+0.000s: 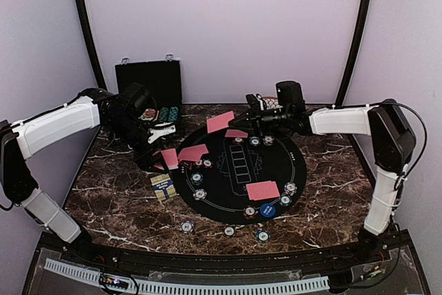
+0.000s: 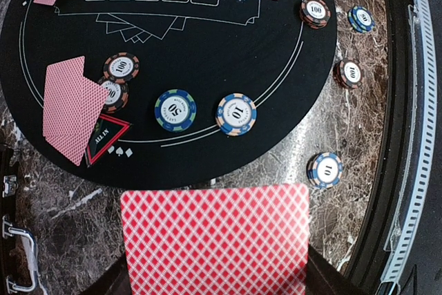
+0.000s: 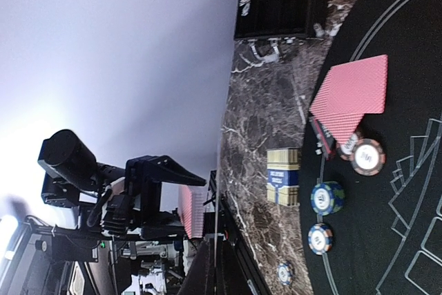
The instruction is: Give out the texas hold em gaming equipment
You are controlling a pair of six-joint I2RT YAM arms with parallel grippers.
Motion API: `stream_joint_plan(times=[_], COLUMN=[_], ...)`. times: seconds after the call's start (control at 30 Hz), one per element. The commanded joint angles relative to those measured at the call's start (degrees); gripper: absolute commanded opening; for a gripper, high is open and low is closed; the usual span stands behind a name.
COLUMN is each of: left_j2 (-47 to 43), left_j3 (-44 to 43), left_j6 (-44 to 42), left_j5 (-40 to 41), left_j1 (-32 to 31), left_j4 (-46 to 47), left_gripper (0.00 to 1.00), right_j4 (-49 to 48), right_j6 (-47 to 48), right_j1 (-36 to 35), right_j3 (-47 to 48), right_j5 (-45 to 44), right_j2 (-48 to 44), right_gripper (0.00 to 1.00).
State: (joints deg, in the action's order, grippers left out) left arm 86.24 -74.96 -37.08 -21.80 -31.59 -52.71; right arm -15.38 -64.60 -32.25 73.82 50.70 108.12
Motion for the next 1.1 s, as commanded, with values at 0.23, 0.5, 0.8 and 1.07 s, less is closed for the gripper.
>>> stream_joint_plan(times=[0.23,0.5,0.8,1.07], left_j2=[-2.69,-2.93,-3.11,-3.0], left_j3=[0.02,0.49,0.98,1.04], left_j6=[-0.19,-0.16,-0.05,0.12], left_j5=[-1.11,-1.13,-1.48,-1.79], left_j1=[0.48,0.49,0.57,0.57], left_j4=[-1.82,-1.74,-1.48,-1.32], left_gripper=[0.0,0.0,0.0,0.0], right_j4=[23.82,29.19,30.45,32.23], right_j6=[16.65,18.69,18.37,19.1], right_j1=[6.7,7.11,8.14,9.27], right_j3=[15.34,25.34,29.95,31.01], right_j5=[-8.5,-12.32,-13.17,-13.79], right_j2=[10.7,19.39,25.02,27.14], right_gripper=[0.0,0.0,0.0,0.03])
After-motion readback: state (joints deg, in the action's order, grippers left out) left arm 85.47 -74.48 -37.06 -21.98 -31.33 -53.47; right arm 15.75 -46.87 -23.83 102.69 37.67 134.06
